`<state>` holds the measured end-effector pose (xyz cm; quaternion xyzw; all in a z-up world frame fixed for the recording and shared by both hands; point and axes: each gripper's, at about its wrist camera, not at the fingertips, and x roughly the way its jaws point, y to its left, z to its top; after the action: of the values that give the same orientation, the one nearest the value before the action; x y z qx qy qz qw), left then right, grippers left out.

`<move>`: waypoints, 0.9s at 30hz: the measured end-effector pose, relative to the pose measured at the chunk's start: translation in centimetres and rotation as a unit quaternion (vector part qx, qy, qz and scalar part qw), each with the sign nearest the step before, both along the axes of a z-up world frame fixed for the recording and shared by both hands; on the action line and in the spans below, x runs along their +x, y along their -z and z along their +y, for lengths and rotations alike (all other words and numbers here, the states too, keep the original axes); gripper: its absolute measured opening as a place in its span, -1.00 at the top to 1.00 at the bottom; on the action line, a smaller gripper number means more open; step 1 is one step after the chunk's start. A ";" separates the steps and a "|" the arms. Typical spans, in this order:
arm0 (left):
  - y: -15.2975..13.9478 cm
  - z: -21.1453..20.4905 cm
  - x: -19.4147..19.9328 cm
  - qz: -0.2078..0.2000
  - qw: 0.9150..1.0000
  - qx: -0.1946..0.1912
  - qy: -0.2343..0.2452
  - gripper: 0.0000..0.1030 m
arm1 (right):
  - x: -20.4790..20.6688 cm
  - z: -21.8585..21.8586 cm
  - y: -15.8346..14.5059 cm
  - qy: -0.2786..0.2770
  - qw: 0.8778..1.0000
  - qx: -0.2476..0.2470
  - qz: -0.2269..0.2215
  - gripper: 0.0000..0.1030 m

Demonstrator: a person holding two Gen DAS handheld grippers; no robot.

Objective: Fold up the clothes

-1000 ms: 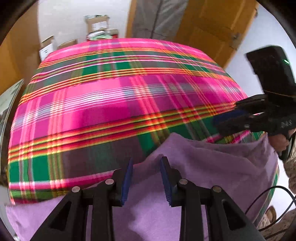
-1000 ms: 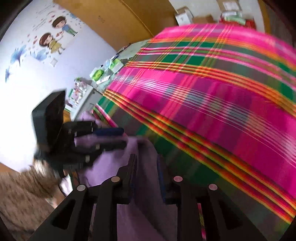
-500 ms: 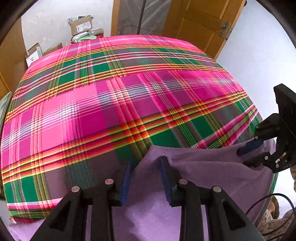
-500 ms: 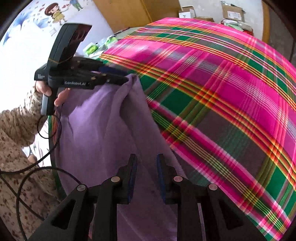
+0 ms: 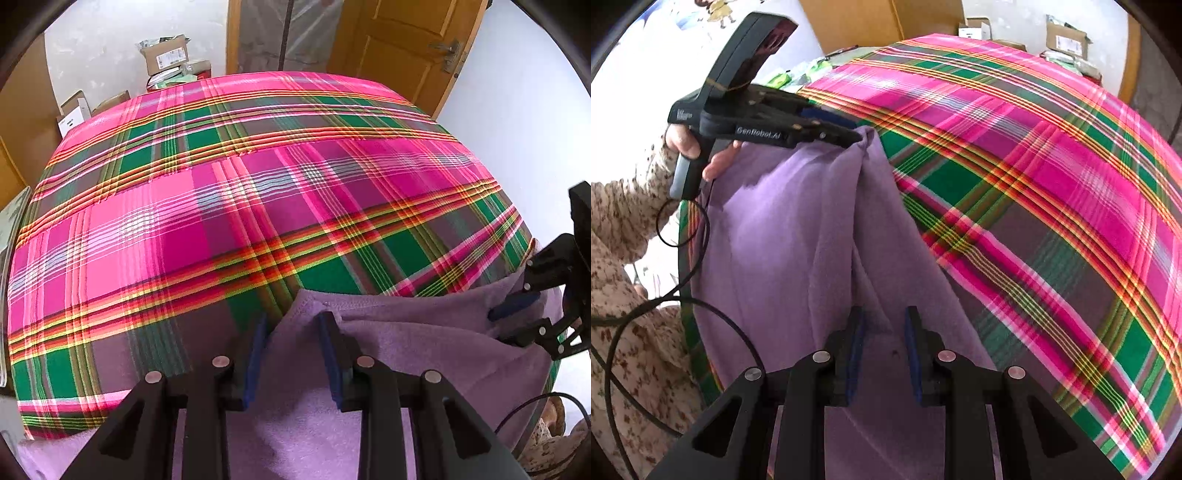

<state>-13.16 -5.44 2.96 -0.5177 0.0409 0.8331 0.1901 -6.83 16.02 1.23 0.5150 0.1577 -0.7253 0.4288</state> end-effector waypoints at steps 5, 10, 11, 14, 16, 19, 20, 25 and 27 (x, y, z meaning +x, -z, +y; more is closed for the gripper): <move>-0.1 0.2 0.2 0.003 1.000 -0.002 0.000 0.59 | 0.5 -0.1 -0.4 -0.003 0.999 0.002 0.034 0.93; -0.7 0.3 0.4 0.019 1.000 -0.003 0.001 0.84 | -0.7 0.9 -1.0 0.046 0.997 -0.013 0.060 0.94; -0.8 0.1 0.4 0.021 1.000 0.003 -0.002 0.84 | -0.9 1.0 -0.9 0.053 0.997 -0.013 0.060 0.95; -0.9 -0.6 0.2 0.018 1.000 0.020 -0.013 0.85 | -1.7 1.2 -0.5 0.074 0.995 -0.013 0.062 0.95; -0.7 -0.8 0.0 0.013 0.999 0.028 -0.019 0.85 | -2.1 1.3 -0.3 0.088 0.994 -0.013 0.063 0.95; -0.5 -0.9 -0.2 0.012 0.999 0.031 -0.025 0.85 | -2.8 1.5 0.0 0.105 0.992 -0.014 0.066 0.95; -0.4 -0.9 -0.2 0.012 0.999 0.033 -0.026 0.85 | -2.9 1.5 0.0 0.107 0.992 -0.016 0.067 0.95; -0.1 -1.2 -0.4 0.005 0.998 0.045 -0.042 0.83 | -2.6 1.5 0.4 0.114 0.991 -0.016 0.073 0.91; -0.1 -1.2 -0.3 0.004 0.998 0.043 -0.048 0.75 | -2.4 1.4 0.2 0.121 0.990 -0.013 0.076 0.90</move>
<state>-13.47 -6.66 3.09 -0.5067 -0.0194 0.8446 0.1718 -9.25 17.40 1.01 0.4677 0.1168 -0.8109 0.3317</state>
